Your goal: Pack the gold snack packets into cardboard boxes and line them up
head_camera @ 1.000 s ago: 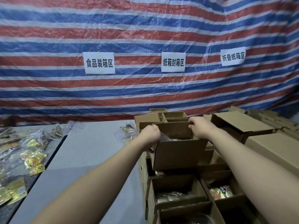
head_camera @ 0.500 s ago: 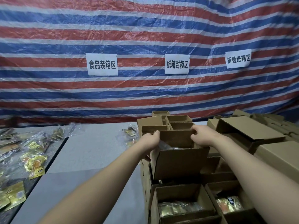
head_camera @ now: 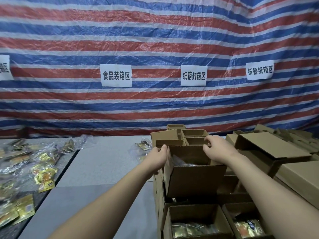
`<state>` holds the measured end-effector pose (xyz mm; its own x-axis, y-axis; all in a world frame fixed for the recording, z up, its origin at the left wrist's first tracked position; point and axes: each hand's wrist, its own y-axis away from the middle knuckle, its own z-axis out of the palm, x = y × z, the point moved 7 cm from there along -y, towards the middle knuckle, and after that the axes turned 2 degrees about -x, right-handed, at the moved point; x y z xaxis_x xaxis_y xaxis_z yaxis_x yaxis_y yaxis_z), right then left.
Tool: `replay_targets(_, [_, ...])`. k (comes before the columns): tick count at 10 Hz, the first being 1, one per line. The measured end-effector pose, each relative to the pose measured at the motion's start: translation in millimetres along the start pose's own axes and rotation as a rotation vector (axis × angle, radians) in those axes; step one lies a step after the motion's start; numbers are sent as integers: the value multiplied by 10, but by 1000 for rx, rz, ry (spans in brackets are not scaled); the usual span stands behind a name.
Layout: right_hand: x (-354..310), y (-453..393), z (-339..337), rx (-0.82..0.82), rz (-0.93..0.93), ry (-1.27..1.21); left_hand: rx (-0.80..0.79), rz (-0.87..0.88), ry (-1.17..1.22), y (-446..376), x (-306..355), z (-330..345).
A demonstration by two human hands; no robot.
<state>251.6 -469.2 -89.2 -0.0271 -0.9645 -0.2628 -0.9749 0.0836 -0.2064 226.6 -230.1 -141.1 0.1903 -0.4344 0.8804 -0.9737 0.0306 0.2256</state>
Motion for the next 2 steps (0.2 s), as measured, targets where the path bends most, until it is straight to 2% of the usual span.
replay_targets(2, [-255, 30, -185, 178, -71, 193, 102, 108, 108, 188, -16, -358])
